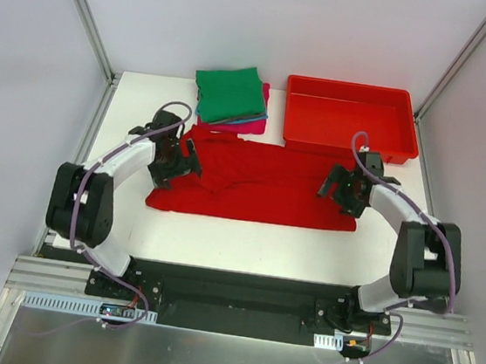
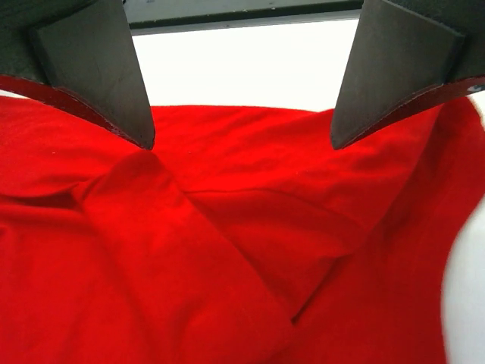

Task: Fold and stack the t-shirts
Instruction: Fold the flattened tshirt in 1/3 of the way

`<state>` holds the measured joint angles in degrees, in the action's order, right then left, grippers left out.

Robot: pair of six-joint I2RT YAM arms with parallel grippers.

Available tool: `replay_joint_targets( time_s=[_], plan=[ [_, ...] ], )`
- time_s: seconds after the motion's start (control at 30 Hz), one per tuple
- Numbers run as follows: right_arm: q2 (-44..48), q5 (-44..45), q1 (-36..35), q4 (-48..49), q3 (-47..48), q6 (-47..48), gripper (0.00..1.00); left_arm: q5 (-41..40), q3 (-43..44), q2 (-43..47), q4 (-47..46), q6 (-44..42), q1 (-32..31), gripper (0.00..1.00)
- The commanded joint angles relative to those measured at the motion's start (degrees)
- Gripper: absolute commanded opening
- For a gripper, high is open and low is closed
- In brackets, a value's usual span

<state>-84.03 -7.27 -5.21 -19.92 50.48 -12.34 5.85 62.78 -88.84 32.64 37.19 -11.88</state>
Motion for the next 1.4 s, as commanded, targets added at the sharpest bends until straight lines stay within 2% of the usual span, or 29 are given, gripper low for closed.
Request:
replay_joint_targets(
  time_s=[0.0, 0.3, 0.43, 0.7, 0.87, 1.13, 1.37],
  plan=[
    [-6.14, 1.54, -0.85, -0.98, 2.35, -2.68, 0.96, 5.14, -1.78, -5.02, -4.25, 1.04, 0.63, 0.99],
    [0.17, 3.40, 0.11, -4.42, -9.24, -6.73, 0.96, 0.75, -12.67, -4.51, -4.87, 1.83, 0.72, 0.99],
    [5.09, 3.57, 0.73, -6.09, -14.35, -7.26, 0.96, -0.57, -19.44, 0.40, -5.13, 3.50, 0.72, 0.99],
    [16.78, 3.58, 1.26, -10.48, -21.55, -8.84, 0.96, 1.71, -32.10, 11.13, -4.96, 7.10, 0.72, 0.99],
    [22.58, 2.96, 1.34, -13.47, -23.58, -7.88, 0.96, 3.03, -38.17, 19.39, -3.64, 8.78, 0.72, 0.99],
    [30.93, 4.46, 1.26, -18.22, -20.60, -2.79, 0.96, 3.38, -35.37, 33.98, 4.61, 9.74, 0.72, 0.99],
    [38.32, -8.35, 0.47, -9.11, -19.98, 0.21, 0.96, 7.86, -28.52, 38.39, 5.68, 8.07, 0.37, 0.99]
  ],
)
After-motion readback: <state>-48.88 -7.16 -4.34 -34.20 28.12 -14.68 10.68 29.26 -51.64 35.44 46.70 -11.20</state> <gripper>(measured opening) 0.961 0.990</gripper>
